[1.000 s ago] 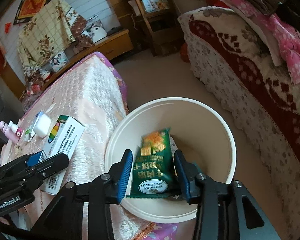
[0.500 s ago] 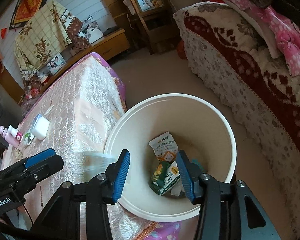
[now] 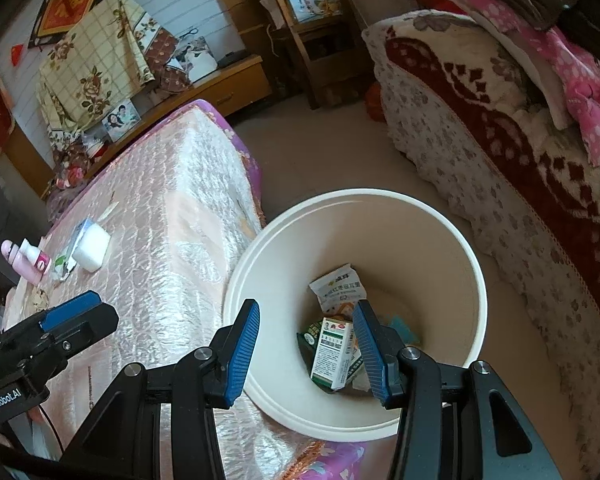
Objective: Collect trash
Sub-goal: 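Move both open tools back over the mattress toward the paper ball and foam block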
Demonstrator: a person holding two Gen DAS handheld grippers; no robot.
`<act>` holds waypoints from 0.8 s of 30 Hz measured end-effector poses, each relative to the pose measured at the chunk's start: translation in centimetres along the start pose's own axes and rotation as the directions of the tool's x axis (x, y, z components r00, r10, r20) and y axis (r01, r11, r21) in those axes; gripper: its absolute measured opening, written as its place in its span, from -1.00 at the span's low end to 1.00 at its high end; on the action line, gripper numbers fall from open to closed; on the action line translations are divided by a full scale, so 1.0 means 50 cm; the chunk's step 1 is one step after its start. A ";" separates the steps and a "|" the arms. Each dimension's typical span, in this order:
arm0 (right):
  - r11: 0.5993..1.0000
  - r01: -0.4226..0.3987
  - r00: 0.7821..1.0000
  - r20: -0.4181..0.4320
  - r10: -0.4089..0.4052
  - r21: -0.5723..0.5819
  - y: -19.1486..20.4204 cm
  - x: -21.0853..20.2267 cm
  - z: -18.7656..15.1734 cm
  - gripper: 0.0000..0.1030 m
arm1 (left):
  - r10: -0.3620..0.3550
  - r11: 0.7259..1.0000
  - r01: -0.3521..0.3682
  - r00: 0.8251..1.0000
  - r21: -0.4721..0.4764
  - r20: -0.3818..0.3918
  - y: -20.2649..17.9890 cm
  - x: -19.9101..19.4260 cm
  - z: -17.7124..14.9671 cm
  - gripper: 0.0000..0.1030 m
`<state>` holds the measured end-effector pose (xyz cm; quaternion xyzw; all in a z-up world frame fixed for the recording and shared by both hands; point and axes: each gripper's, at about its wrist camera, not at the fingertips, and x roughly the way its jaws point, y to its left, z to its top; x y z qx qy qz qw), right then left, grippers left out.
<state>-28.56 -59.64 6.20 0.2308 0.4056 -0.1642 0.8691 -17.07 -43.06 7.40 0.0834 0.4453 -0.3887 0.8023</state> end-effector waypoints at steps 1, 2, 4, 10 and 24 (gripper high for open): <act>1.000 0.000 1.000 0.002 0.000 -0.006 0.007 -0.002 -0.001 -0.09 | 0.003 1.000 -0.003 1.000 -0.003 0.003 0.004 -0.004 -0.001 0.17; 1.000 -0.002 1.000 0.002 0.002 -0.012 0.014 -0.003 -0.001 -0.09 | 0.006 1.000 -0.006 1.000 -0.007 0.006 0.009 -0.008 -0.002 0.17; 1.000 -0.004 1.000 0.005 0.004 -0.026 0.030 -0.004 -0.001 -0.09 | 0.015 1.000 -0.015 1.000 -0.019 0.015 0.021 -0.017 -0.004 0.17; 0.997 -0.014 1.000 0.007 0.015 -0.081 0.082 -0.011 -0.004 -0.08 | 0.044 0.997 -0.042 0.998 -0.060 0.040 0.068 -0.055 -0.017 0.17; 0.972 -0.077 0.997 0.008 0.081 -0.220 0.249 -0.023 -0.008 0.01 | 0.183 0.976 -0.167 0.976 -0.138 0.115 0.214 -0.179 -0.076 0.17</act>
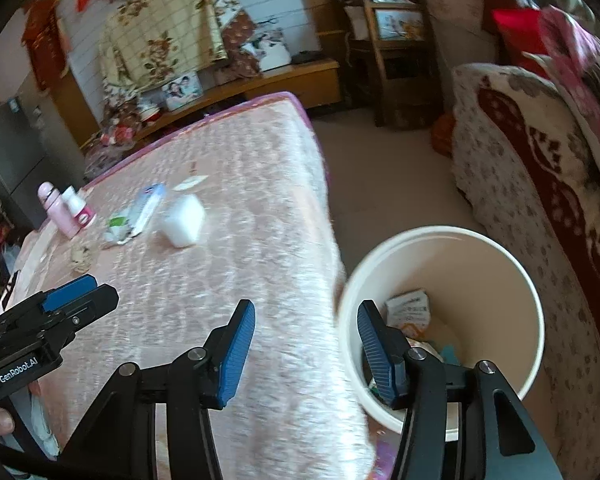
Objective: Collect trash
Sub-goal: 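Move both open tools back over the mattress toward the paper ball and foam block, then grasp the crumpled brown paper with the left tool while the right tool grasps the white foam block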
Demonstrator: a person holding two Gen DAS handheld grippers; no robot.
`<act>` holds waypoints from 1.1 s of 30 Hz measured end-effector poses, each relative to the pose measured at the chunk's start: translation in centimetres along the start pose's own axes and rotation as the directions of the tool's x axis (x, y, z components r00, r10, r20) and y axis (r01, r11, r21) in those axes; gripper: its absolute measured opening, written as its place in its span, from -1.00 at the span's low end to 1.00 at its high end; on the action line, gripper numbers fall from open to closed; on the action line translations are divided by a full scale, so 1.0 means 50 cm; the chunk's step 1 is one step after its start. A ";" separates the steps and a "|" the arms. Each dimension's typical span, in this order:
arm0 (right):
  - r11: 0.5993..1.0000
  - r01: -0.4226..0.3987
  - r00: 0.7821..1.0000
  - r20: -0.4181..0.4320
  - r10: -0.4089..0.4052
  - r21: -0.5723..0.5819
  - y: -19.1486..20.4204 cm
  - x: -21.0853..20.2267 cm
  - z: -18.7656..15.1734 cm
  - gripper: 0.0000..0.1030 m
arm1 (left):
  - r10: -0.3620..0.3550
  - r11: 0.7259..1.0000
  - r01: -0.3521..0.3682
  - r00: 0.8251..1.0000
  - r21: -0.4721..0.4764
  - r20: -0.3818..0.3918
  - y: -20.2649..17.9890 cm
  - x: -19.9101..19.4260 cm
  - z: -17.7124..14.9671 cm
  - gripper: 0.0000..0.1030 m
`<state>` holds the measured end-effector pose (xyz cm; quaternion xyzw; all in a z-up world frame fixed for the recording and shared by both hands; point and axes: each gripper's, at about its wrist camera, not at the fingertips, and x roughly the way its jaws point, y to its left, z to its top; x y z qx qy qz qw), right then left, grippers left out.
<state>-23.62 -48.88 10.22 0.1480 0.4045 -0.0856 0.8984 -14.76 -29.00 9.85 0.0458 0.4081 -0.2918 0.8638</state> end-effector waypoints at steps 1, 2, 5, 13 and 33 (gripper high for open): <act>1.000 -0.006 1.000 0.000 0.006 -0.008 0.011 0.001 0.001 0.04 | 0.008 1.000 -0.008 1.000 -0.002 0.004 0.009 -0.005 -0.002 0.17; 1.000 -0.012 1.000 -0.001 0.012 -0.018 0.024 0.003 0.004 0.10 | 0.017 1.000 -0.017 1.000 -0.007 0.009 0.020 -0.013 -0.004 0.17; 0.998 -0.031 1.000 -0.002 0.031 -0.054 0.069 0.009 0.006 0.18 | 0.047 0.999 -0.046 0.999 -0.025 0.022 0.055 -0.031 -0.005 0.17; 0.989 -0.075 0.997 -0.026 0.072 -0.125 0.163 0.035 0.010 0.18 | 0.114 0.990 -0.110 0.993 -0.090 0.042 0.150 -0.071 -0.017 0.17; 0.962 -0.139 0.989 -0.086 0.122 -0.233 0.315 0.095 0.013 0.19 | 0.166 0.968 -0.160 0.986 -0.195 0.017 0.322 -0.105 -0.053 0.17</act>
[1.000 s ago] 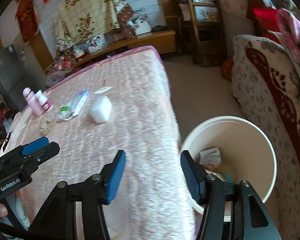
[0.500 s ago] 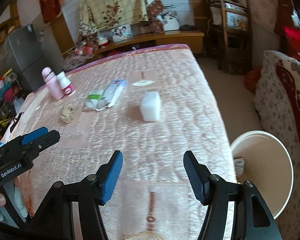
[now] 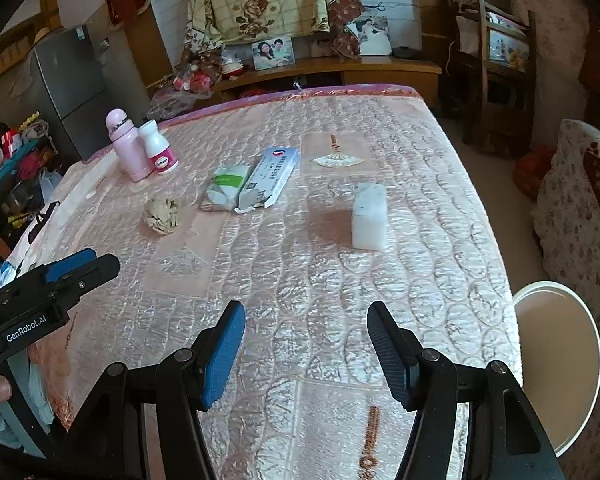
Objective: Collect trash
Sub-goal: 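Grasp the crumpled brown paper with the left tool while the right tool grasps the white foam block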
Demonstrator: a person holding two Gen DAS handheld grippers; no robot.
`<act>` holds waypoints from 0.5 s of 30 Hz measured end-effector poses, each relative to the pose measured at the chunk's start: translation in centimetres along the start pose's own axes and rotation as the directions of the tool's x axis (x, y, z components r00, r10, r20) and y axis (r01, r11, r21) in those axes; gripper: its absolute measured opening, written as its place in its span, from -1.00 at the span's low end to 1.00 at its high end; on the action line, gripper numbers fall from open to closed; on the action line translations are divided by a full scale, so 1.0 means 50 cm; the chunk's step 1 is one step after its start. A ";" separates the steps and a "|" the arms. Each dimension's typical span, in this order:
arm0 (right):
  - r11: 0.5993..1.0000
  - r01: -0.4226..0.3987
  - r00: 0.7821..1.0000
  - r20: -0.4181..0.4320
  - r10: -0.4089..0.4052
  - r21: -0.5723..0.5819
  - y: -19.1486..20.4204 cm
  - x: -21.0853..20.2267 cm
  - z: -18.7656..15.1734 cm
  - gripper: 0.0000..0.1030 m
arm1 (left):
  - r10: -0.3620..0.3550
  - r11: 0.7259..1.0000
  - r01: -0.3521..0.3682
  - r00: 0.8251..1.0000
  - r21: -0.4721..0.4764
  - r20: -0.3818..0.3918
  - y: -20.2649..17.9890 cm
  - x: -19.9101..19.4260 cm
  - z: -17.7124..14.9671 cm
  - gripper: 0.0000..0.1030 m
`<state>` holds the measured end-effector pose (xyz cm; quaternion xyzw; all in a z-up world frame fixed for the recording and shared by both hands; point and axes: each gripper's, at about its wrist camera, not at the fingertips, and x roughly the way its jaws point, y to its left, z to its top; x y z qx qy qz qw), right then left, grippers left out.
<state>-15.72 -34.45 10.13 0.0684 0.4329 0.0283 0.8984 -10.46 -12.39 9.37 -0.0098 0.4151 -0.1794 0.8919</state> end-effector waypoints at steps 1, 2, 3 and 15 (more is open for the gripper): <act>1.000 0.001 1.000 -0.001 -0.001 -0.001 0.001 0.002 0.001 0.19 | -0.006 1.000 0.006 1.000 -0.005 -0.007 0.008 0.002 -0.002 0.17; 1.000 0.002 1.000 -0.003 -0.002 -0.003 0.001 0.004 0.002 0.19 | -0.009 1.000 0.009 1.000 -0.013 -0.014 0.019 0.005 -0.003 0.17; 1.000 0.002 1.000 -0.005 -0.003 -0.002 0.001 0.009 0.003 0.19 | -0.005 1.000 0.004 1.000 -0.022 -0.019 0.033 0.009 -0.003 0.17; 0.996 0.014 1.000 -0.025 -0.012 0.083 -0.067 0.047 0.033 0.21 | -0.024 0.996 0.019 0.998 -0.084 -0.051 0.106 0.054 0.036 0.17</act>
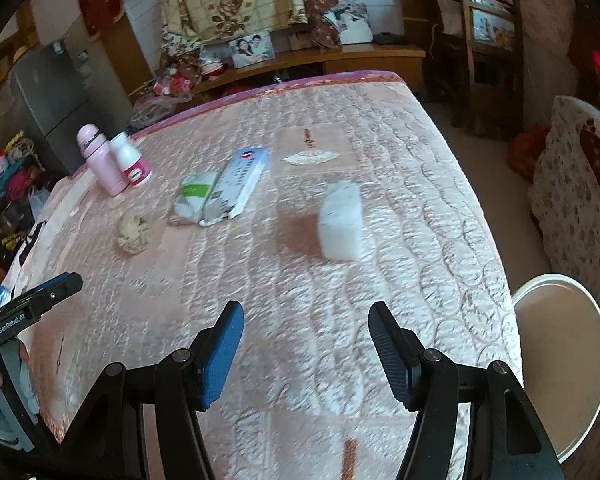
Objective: Collect trash
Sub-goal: 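Grasp the crumpled brown paper with the left tool while the right tool grasps the white foam block, then lift the paper and foam block with both tools toward the bucket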
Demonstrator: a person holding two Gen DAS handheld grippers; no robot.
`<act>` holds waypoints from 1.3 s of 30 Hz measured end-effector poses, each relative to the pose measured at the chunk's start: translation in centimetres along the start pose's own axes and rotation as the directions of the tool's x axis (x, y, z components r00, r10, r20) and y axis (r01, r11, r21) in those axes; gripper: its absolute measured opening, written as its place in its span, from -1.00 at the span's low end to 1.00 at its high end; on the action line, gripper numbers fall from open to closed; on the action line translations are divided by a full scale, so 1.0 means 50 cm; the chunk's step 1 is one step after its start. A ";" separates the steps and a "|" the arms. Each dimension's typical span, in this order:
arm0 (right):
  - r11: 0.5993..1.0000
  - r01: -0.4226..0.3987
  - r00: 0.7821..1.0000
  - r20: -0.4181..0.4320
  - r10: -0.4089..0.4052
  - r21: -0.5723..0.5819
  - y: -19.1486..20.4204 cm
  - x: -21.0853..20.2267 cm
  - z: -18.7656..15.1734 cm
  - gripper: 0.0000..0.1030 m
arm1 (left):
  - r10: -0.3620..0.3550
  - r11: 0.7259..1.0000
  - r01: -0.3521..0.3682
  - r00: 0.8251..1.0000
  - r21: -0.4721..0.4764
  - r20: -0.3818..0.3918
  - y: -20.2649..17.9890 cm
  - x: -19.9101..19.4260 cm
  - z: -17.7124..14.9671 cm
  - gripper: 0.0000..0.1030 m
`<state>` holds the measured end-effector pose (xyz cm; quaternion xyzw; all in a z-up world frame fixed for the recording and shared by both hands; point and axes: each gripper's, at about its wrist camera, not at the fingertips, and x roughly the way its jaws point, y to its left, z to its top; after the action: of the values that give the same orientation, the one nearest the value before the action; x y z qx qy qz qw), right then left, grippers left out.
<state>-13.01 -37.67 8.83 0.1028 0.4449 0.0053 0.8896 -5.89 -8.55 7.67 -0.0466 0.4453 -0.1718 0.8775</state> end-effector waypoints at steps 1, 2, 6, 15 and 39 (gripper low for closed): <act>1.000 0.005 1.000 -0.003 -0.005 0.009 -0.007 0.005 0.006 0.22 | -0.002 1.000 0.002 1.000 -0.005 0.001 0.004 0.004 0.006 0.17; 1.000 0.006 1.000 -0.005 -0.006 0.015 -0.012 0.008 0.011 0.22 | -0.002 1.000 0.002 1.000 -0.013 0.002 0.006 0.012 0.015 0.17; 0.999 0.006 1.000 -0.011 -0.006 0.039 -0.030 0.034 0.039 0.23 | -0.010 0.999 0.010 1.000 -0.041 -0.007 0.015 0.045 0.043 0.18; 1.000 0.020 0.999 -0.047 -0.019 0.011 -0.030 0.124 0.097 0.24 | 0.043 0.997 -0.043 0.999 -0.063 -0.014 0.019 0.125 0.101 0.18; 0.998 -0.069 0.998 -0.010 0.068 -0.007 -0.008 0.081 0.074 -0.45 | 0.029 1.000 -0.029 1.000 -0.007 -0.008 -0.038 0.077 0.051 -0.44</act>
<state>-7.69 -38.30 7.70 0.1148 0.4455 0.0379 0.8871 -2.26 -11.85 6.68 -0.0425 0.4498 -0.1577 0.8781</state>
